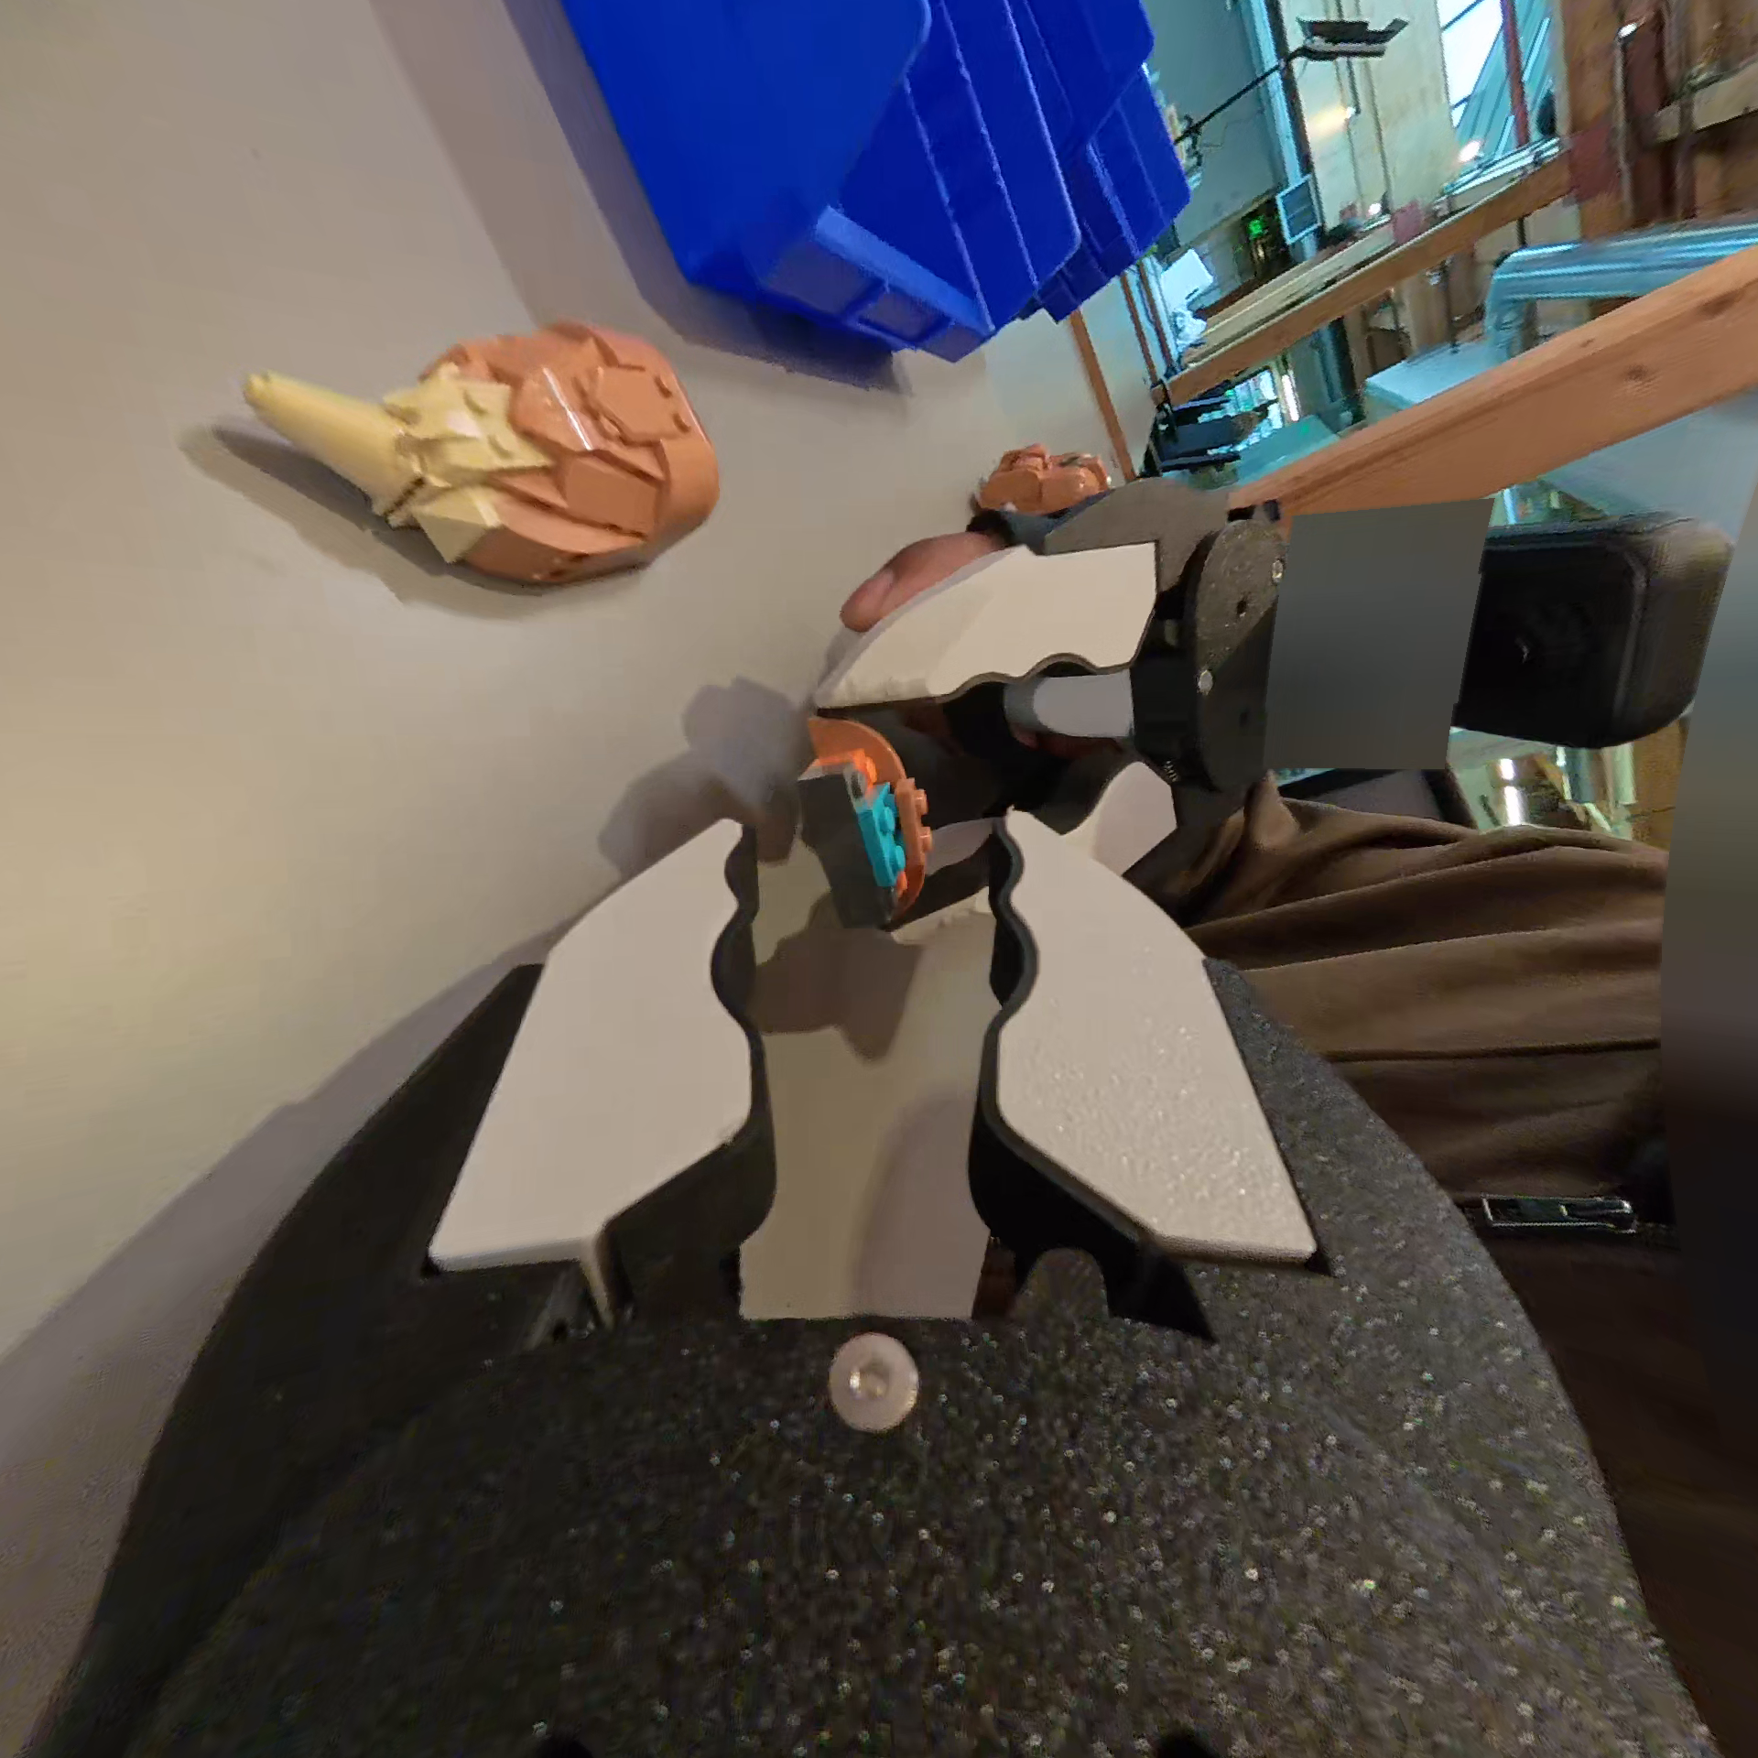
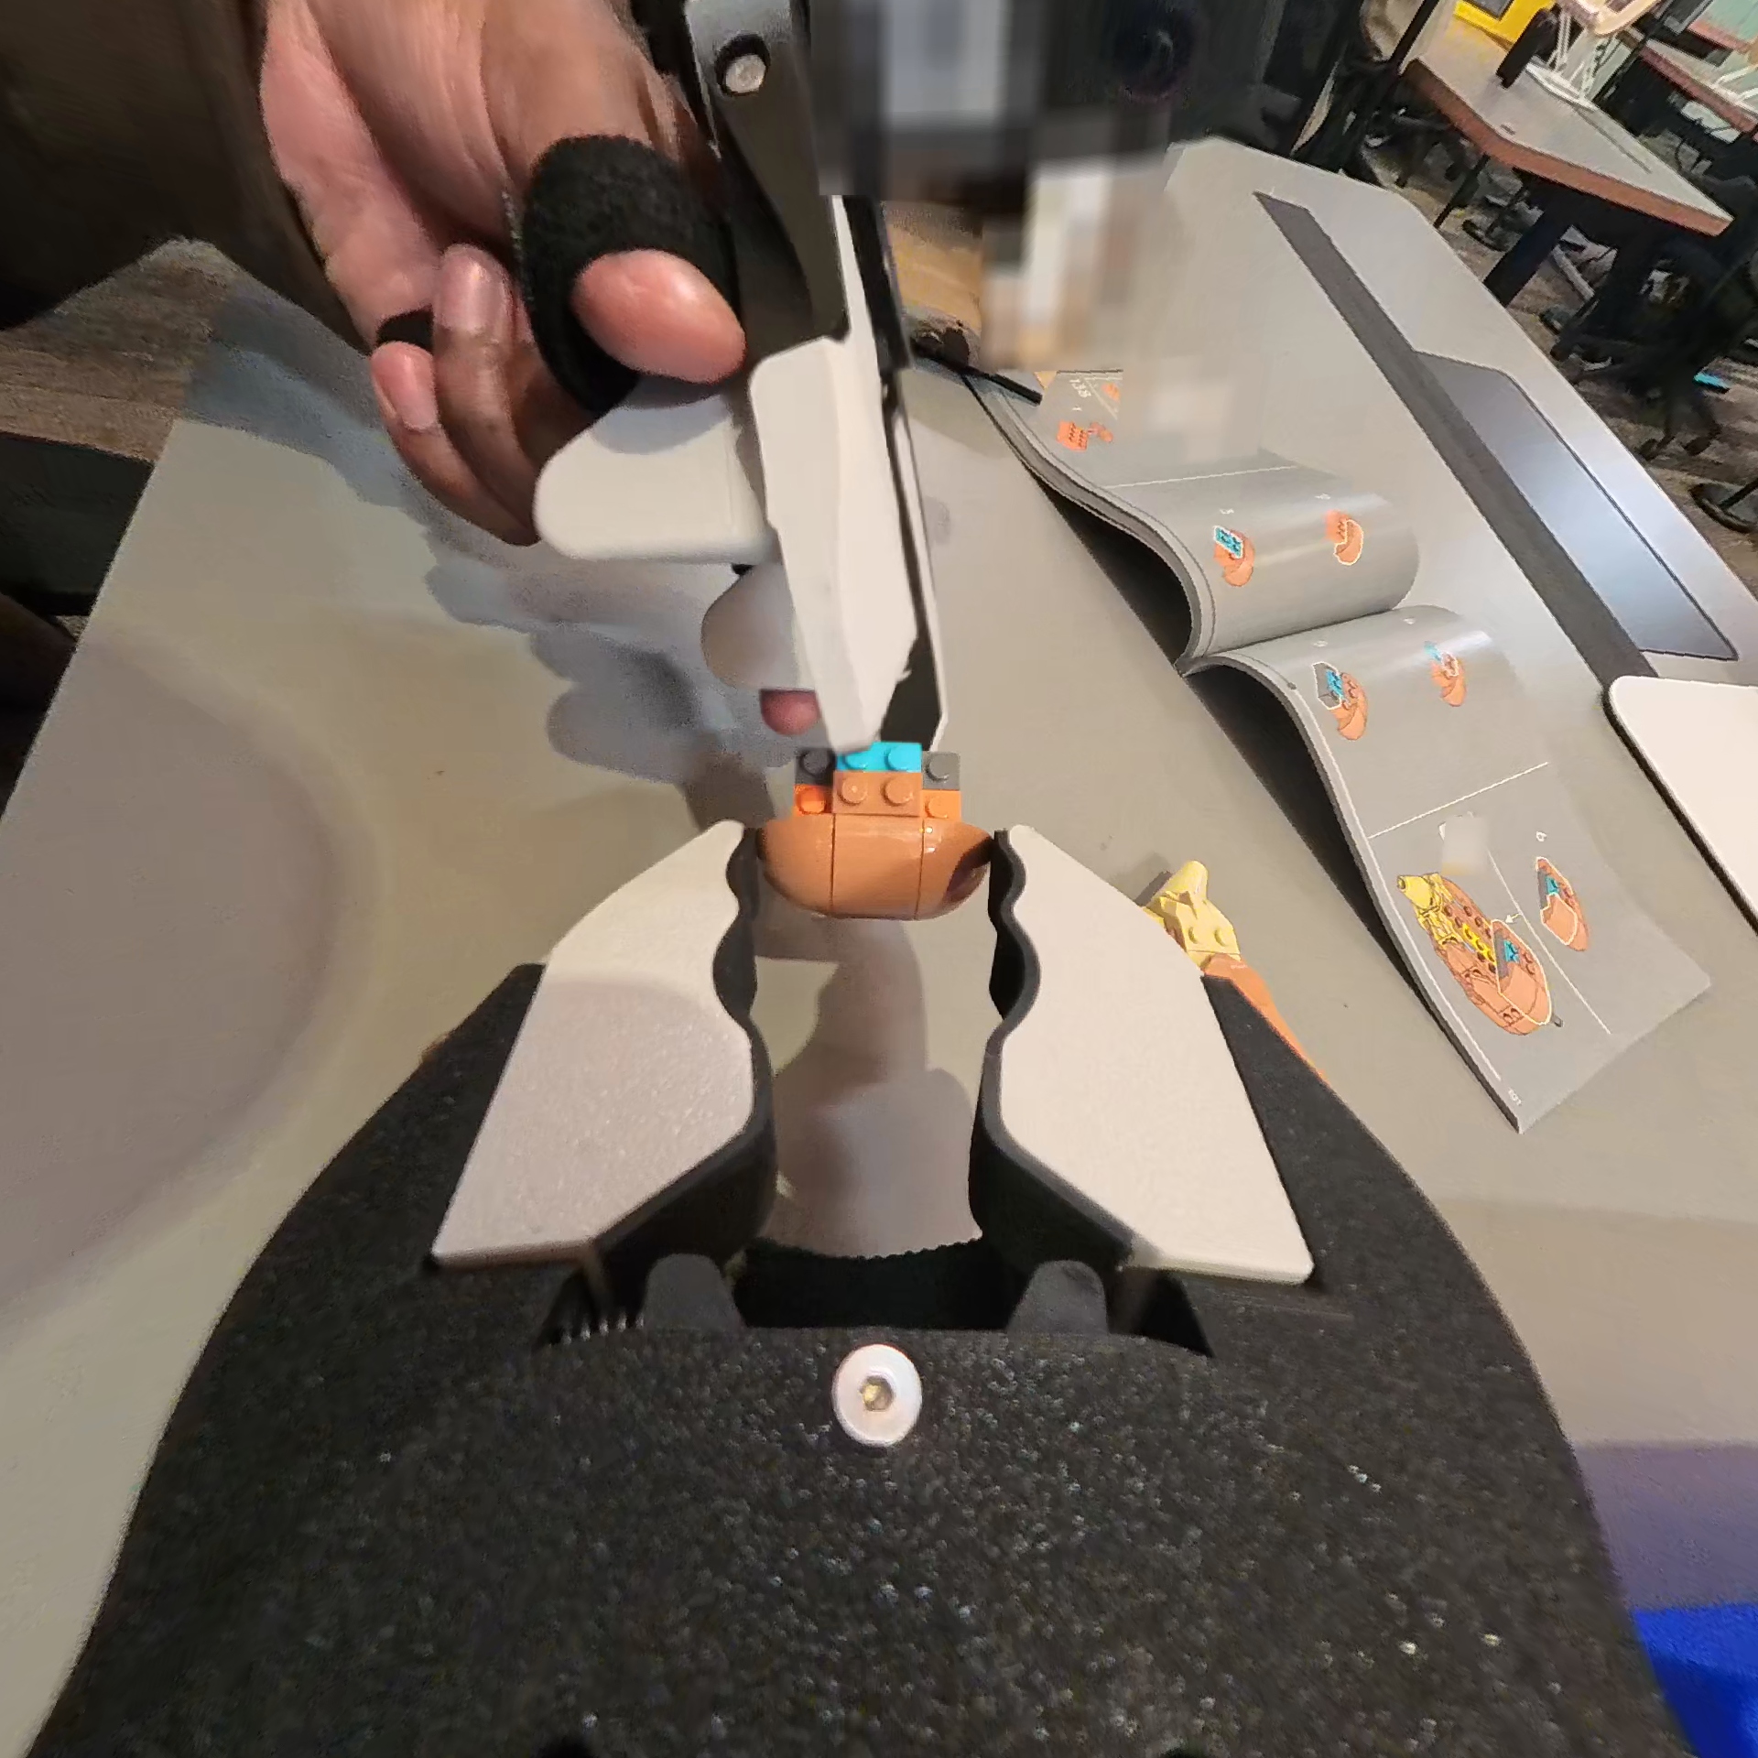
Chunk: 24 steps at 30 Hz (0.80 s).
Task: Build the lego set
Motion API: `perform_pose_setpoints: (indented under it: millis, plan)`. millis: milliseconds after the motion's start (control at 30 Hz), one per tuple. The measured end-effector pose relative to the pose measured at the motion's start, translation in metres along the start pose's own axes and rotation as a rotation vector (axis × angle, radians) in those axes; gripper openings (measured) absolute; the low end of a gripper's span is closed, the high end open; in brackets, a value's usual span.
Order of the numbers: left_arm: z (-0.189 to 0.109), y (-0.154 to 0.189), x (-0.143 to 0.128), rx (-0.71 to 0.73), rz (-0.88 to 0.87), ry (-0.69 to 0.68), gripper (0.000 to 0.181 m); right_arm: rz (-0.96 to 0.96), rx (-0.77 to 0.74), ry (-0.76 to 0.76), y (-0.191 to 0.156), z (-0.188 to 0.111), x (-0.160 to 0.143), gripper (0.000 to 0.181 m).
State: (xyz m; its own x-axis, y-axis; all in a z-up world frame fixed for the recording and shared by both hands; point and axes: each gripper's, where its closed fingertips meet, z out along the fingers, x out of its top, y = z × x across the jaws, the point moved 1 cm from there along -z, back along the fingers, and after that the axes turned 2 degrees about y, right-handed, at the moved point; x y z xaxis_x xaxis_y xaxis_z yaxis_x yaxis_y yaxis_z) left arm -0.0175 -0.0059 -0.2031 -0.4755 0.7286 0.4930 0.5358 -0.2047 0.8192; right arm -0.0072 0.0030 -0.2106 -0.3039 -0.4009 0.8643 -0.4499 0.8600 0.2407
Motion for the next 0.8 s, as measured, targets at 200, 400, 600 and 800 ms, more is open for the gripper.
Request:
perform_pose_setpoints:
  millis: [200,400,600,800]
  plan:
    - [0.0068,-0.0013,0.0003,-0.003,-0.014,-0.005,0.04,-0.009,-0.011,0.004,0.0012,-0.001,0.0014,0.046]
    - [0.0056,0.001,0.002,-0.028,-0.013,0.025,0.023,-0.04,-0.032,0.004,0.0013,-0.0017,0.0035,0.046]
    - [0.0062,0.0014,0.0025,-0.015,0.031,0.059,0.022,-0.068,-0.053,-0.002,0.0016,-0.0025,0.0045,0.046]
    - [0.0064,0.0012,0.0024,0.01,0.093,0.079,0.019,-0.093,-0.073,-0.009,0.0013,-0.0018,0.0044,0.046]
